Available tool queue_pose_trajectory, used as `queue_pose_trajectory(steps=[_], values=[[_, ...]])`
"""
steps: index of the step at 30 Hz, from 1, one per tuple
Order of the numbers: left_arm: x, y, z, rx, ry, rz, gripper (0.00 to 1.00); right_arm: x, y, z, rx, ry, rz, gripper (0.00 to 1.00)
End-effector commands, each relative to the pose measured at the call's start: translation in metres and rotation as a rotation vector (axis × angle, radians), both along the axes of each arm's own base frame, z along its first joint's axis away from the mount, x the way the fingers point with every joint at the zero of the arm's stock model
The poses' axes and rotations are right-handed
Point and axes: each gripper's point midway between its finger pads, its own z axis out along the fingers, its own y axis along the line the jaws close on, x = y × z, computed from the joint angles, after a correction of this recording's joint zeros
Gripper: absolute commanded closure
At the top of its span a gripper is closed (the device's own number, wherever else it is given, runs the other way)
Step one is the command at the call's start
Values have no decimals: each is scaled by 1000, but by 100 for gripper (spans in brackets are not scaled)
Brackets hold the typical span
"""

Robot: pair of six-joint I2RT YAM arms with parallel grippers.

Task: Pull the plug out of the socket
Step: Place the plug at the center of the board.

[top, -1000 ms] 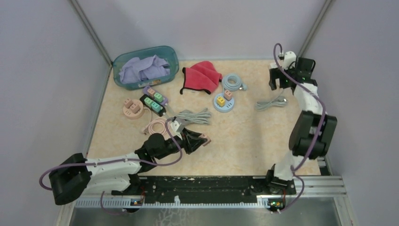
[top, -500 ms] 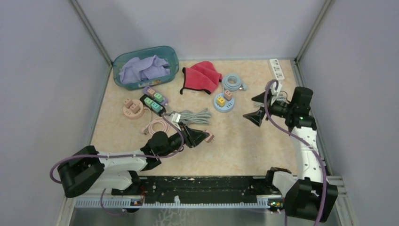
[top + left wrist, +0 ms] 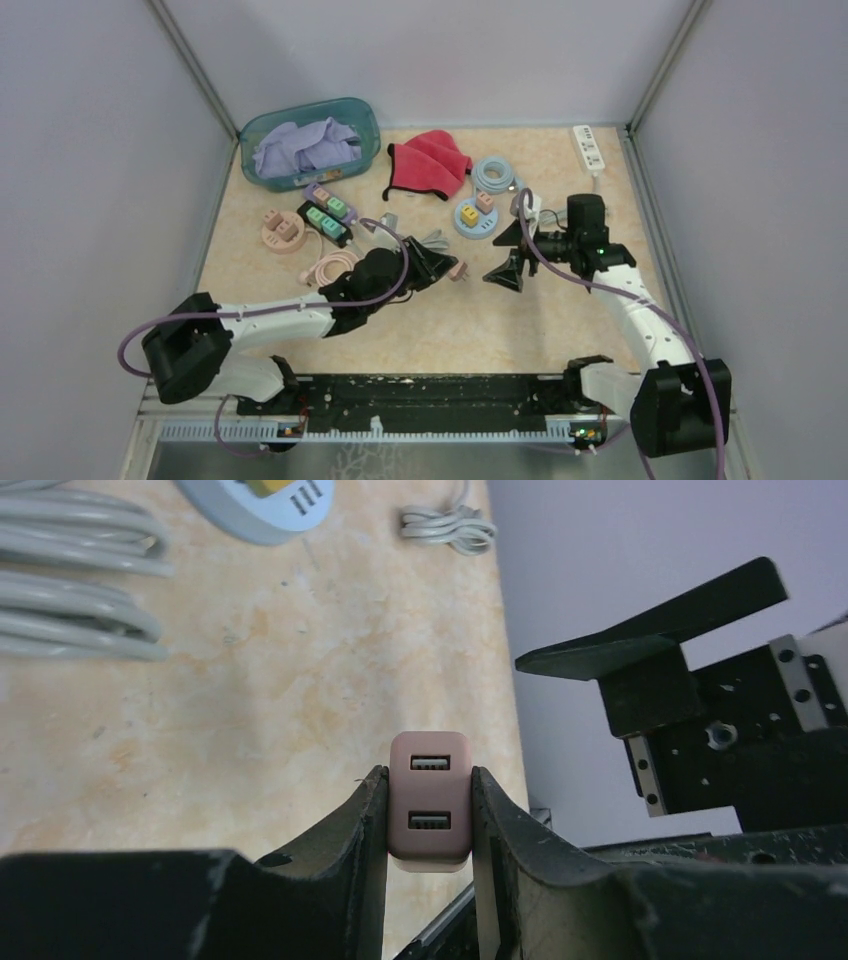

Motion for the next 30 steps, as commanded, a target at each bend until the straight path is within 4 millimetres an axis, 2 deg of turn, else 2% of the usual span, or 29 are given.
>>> queue_pose_trajectory(steps=[1, 6, 13, 20, 23, 27, 28, 30], values=[[10, 1, -5, 36, 72, 95, 100, 14, 10, -7, -39, -16, -44, 1], [12, -5, 3, 27, 60, 101, 100, 13, 25, -16, -46, 0, -39, 1], [9, -17, 0, 22, 68, 79, 100, 13, 40, -24, -27, 70, -48, 1], [7, -25, 3, 8, 65, 60, 100, 4, 56, -35, -44, 104, -5, 4], [6, -27, 1, 12, 66, 52, 100, 3, 61, -40, -52, 129, 6, 14], [5, -27, 1, 11, 69, 54, 100, 5, 64, -41, -58, 140, 7, 35], [5, -27, 1, 10, 67, 54, 100, 6, 64, -41, -59, 142, 8, 42], [5, -27, 1, 10, 66, 53, 100, 6, 66, -39, -58, 145, 16, 64]])
